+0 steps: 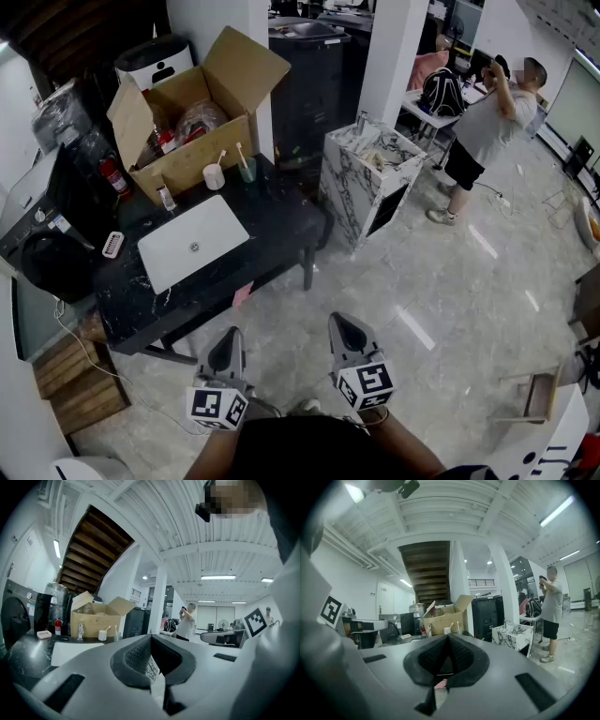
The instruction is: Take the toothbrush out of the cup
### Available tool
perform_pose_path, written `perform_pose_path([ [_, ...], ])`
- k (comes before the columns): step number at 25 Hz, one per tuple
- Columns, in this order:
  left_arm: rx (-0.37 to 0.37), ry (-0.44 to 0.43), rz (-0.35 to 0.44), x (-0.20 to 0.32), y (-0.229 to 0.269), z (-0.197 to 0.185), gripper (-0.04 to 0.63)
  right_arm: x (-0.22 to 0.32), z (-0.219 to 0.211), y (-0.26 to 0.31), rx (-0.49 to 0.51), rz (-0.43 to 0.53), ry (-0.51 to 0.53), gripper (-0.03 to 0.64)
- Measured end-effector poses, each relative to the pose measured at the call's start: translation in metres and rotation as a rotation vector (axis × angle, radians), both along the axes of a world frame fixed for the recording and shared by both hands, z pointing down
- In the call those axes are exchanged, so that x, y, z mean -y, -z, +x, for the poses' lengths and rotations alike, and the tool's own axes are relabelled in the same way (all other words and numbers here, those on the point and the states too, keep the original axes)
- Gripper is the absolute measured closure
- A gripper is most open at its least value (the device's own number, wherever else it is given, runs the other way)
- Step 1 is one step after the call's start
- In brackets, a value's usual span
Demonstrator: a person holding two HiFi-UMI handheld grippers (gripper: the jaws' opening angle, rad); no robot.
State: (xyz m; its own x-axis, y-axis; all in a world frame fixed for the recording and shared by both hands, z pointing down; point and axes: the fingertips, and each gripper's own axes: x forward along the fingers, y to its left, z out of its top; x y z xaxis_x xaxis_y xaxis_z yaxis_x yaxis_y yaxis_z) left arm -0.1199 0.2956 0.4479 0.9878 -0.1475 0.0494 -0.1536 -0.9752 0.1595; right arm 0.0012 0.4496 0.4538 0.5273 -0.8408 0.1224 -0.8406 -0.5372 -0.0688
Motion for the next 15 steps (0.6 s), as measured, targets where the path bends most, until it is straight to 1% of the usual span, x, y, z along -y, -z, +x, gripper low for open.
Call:
perform_pose_path([
  [2,-0.002,0.001,0.013,-0.007,-0.001,0.002,0.572,-0.007,0.0,-0.001,-0.025,-0.002,0.0,0.606],
  [6,-0.004,0.007,0.026,-0.023,-0.002,0.006,0.572,-0.025,0.001,-0.001,-0.114,-0.052,-0.016,0.606],
  [10,0.015,-0.002,0.031,-0.032,-0.009,0.016,0.572,-0.034,0.007,-0.004,-0.07,-0.009,-0.02,0.604],
  [15,0.027,-0.036,0.041,-0.033,-0.018,0.04,0.572,-0.032,0.027,-0.016,-0.033,-0.012,-0.023,0.604],
])
